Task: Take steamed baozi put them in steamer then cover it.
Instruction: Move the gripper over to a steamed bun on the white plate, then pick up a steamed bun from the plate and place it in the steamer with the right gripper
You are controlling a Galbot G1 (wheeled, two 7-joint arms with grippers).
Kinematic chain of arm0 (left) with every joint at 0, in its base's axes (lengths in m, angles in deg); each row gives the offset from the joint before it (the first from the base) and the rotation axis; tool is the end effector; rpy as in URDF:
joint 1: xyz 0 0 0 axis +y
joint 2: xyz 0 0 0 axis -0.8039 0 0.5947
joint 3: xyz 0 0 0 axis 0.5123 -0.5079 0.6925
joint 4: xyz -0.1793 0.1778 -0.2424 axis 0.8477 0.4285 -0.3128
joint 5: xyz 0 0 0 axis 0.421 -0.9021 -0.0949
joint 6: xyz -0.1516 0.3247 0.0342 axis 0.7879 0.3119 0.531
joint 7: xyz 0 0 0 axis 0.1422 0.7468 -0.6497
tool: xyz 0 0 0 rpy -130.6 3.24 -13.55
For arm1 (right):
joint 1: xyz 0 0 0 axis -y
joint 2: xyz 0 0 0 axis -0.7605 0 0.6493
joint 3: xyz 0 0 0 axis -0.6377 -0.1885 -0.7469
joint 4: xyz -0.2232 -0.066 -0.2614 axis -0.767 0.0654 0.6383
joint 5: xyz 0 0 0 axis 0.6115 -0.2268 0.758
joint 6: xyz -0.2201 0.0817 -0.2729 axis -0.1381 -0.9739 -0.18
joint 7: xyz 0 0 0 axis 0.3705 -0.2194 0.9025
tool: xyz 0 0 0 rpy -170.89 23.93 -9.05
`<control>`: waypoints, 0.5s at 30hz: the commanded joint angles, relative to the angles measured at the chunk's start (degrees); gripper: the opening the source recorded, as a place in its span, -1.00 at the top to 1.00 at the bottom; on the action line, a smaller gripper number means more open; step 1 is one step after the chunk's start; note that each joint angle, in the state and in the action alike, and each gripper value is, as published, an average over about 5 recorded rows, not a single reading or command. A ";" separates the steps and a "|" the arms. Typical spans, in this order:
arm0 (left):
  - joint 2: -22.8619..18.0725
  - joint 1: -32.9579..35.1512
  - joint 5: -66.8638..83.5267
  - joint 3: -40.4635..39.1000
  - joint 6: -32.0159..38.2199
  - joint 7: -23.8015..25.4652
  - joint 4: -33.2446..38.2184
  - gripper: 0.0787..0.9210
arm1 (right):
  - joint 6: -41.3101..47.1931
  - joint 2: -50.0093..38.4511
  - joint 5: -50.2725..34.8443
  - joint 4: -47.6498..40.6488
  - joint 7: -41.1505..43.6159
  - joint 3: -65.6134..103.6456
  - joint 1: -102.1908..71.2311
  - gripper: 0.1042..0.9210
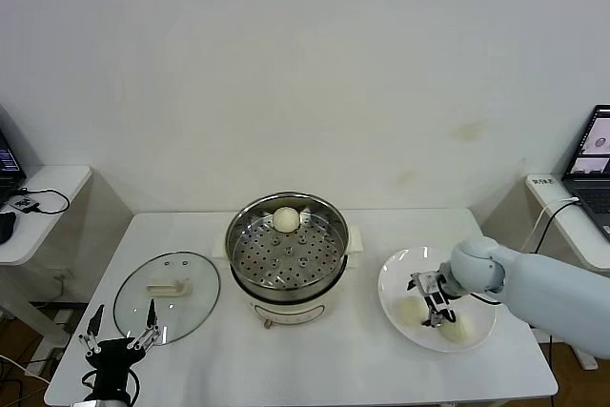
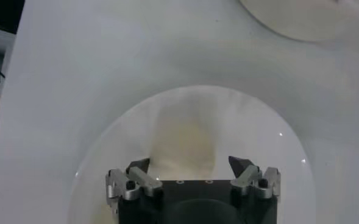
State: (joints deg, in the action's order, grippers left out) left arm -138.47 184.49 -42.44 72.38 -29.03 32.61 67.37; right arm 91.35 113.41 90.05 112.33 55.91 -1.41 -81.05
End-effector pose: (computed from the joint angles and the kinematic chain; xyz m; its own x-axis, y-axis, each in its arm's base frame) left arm 0.1287 0.0973 -0.3168 -0.9725 -0.2250 0.0597 -0.2137 0.9646 0.1543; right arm 0.4343 -0.0956 -0.2487 -0.1840 -0.1343 0.9737 -0.9512 -0.2255 -0.2108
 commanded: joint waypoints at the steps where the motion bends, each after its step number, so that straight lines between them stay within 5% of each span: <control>1: -0.07 0.06 -0.01 -0.05 0.02 0.01 0.07 -0.77 | 0.10 1.11 0.30 -1.42 -0.27 0.58 -1.17 -0.56; 15: 0.06 0.00 -0.02 -0.25 -0.09 0.01 0.46 -0.77 | 0.46 -0.88 -2.11 0.82 3.32 0.68 6.35 -0.24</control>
State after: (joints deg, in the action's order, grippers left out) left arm -138.53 184.49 -42.44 72.18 -29.05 32.62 67.68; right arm 91.81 113.31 89.05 112.35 57.75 -0.88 -79.08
